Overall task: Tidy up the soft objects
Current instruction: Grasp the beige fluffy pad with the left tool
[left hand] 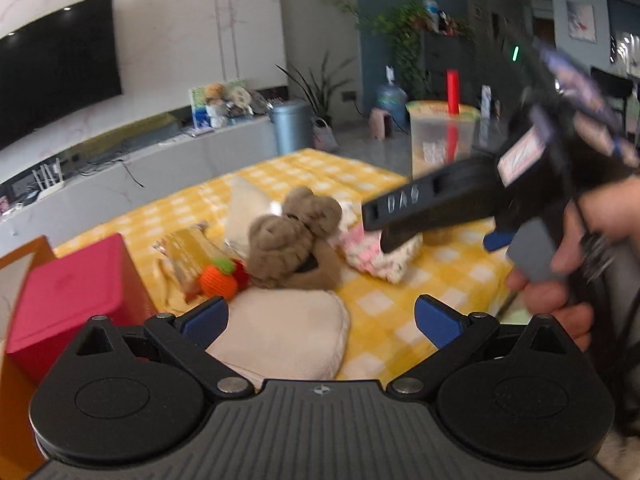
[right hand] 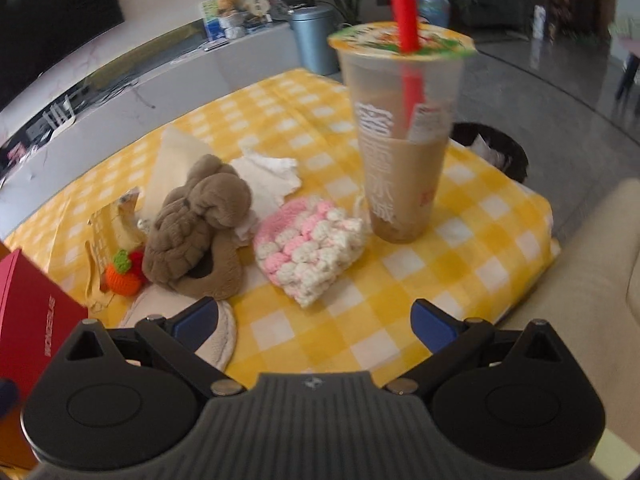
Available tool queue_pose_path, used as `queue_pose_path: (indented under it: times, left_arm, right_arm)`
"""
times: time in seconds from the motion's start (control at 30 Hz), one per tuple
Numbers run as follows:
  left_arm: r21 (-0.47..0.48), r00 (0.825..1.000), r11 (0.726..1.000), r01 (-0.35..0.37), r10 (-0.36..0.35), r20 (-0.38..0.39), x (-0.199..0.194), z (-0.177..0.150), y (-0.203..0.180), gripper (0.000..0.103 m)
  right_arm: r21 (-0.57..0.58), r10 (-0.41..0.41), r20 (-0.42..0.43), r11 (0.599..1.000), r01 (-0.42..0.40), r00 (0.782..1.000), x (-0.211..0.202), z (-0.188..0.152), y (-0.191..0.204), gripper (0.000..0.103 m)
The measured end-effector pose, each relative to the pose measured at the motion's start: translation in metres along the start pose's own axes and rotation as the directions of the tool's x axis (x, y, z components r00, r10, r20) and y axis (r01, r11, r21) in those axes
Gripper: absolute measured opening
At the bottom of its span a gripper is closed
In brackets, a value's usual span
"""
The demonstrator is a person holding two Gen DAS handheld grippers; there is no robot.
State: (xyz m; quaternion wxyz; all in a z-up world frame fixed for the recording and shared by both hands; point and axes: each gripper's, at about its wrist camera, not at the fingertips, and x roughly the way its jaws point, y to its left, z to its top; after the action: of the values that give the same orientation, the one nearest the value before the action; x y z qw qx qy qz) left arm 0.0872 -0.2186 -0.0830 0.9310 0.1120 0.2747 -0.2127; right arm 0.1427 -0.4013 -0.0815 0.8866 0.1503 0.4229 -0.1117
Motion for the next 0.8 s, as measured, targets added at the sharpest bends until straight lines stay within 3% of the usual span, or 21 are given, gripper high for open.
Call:
queue_pose_path:
  times: [0.2,0.47,0.53,0.6,0.7,0.8]
  left_arm:
    - [0.067,0.995,0.998,0.003,0.003,-0.102,0.047,-0.008,-0.006,0.103]
    - [-0.037,0.975,0.999,-0.022,0.014,-0.223,0.090,-0.015,0.018,0.103]
    - [-0.051,0.972,0.998,-0.024,0.012,-0.234,0.097,-0.016,0.020,0.103]
    - [-0.021,0.972,0.997,-0.072,0.066,-0.227,0.101,-0.018,0.018,0.103]
    - [0.021,0.976,0.997,-0.075,0.078,-0.201,0.101,-0.021,0.012,0.103]
    - [-0.050,0.975,0.997,-0.067,0.054,-0.216,0.104,-0.021,0.018,0.103]
  right_arm:
    - [0.039,0.033,-0.020,0.999,-0.033,0.999,0.004,-0.002,-0.005,0.100]
    - [-0.055,0.067,-0.041,0.996,-0.069,0.997,0.010,-0.005,0.016,0.100]
    - [-0.068,0.059,-0.046,0.996,-0.062,0.997,0.012,-0.005,0.019,0.100]
    - [-0.076,0.052,-0.057,0.996,-0.056,0.997,0.015,-0.005,0.021,0.100]
    - [-0.079,0.043,-0.063,0.996,-0.048,0.997,0.017,-0.005,0.021,0.100]
    - [-0.080,0.035,-0.046,0.996,-0.038,0.998,0.014,-0.005,0.020,0.100]
